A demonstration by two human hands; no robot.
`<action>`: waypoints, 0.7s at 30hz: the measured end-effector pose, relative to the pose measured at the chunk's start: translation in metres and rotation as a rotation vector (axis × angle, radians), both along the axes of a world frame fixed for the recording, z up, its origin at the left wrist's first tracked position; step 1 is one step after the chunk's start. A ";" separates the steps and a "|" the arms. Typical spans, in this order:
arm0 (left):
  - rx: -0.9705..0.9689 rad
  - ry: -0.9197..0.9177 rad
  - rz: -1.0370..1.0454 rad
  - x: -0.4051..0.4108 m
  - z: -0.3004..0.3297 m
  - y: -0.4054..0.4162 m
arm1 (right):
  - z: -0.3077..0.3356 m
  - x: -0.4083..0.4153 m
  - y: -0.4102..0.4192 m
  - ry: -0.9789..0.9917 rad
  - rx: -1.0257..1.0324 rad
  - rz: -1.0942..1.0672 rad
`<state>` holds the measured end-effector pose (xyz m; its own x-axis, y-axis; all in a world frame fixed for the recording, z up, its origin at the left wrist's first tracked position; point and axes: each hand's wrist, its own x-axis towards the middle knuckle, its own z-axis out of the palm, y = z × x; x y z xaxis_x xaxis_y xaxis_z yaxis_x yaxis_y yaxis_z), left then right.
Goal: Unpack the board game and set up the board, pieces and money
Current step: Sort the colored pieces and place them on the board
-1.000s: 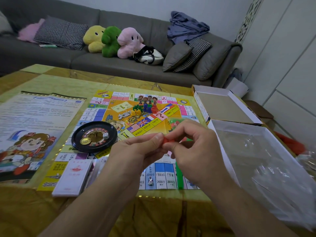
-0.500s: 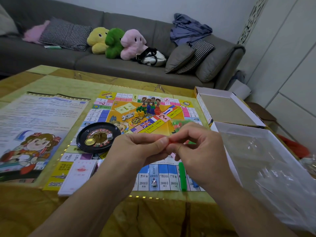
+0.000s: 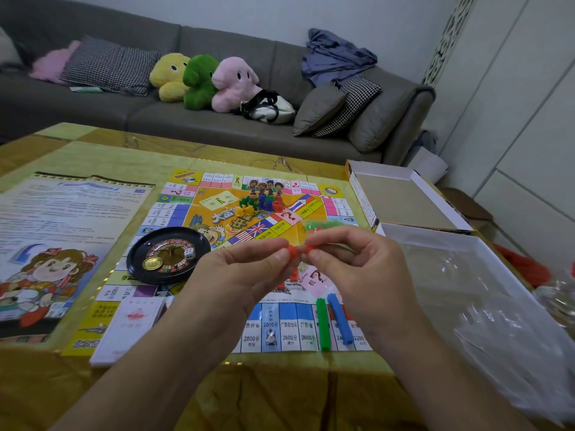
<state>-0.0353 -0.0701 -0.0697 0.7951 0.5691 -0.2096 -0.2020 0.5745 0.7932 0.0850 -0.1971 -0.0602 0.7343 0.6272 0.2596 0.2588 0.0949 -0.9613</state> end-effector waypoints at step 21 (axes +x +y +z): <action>-0.059 -0.083 0.194 0.005 -0.006 -0.022 | -0.003 -0.016 0.007 -0.134 0.070 -0.081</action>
